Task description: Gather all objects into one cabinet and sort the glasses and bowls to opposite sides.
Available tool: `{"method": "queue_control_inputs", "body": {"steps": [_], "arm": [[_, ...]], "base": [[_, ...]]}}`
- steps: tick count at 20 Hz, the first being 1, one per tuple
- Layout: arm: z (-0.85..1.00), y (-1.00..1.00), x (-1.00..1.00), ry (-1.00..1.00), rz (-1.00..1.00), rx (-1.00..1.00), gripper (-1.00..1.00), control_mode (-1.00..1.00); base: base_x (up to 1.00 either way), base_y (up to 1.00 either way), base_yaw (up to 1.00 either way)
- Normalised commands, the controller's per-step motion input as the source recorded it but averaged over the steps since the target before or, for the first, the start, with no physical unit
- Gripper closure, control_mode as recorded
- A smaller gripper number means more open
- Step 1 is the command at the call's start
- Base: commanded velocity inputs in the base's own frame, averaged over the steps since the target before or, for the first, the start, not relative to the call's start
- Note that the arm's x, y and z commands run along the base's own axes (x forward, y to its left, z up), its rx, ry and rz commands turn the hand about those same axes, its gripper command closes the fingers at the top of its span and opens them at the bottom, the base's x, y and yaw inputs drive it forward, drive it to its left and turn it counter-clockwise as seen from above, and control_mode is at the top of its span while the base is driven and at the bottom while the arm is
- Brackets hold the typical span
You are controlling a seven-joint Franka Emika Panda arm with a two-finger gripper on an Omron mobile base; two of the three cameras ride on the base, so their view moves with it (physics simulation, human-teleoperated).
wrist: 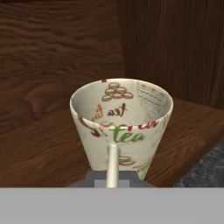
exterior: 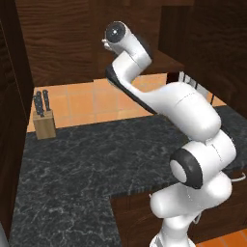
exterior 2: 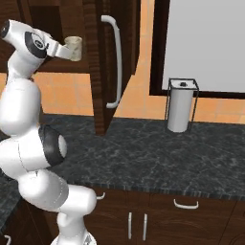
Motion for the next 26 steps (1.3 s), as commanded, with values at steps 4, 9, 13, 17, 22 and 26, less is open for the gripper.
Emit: {"method": "queue_control_inputs", "body": {"steps": [4, 9, 13, 17, 22, 26], "arm": [[0.00, -0.61, -1.00, 0.02, 0.26, 0.00, 1.00, -1.00], [0.00, -0.22, -1.00, 0.06, 0.36, 0.02, 1.00, -1.00], [0.00, 0.00, -1.00, 0.18, 0.39, -0.10, 1.00, -1.00], [-0.11, 0.00, -1.00, 0.24, 0.47, -0.21, 1.00, -1.00], [-0.53, 0.00, -1.00, 0.17, 0.26, -0.18, 1.00, -1.00], [-0.67, 0.00, -1.00, -0.02, -0.08, -0.10, 1.00, -1.00]], "base": [[0.00, 0.00, 0.00], [0.00, 0.00, 0.00], [0.00, 0.00, 0.00], [0.00, 0.00, 0.00], [0.00, 0.00, 0.00], [0.00, 0.00, 0.00]]}}
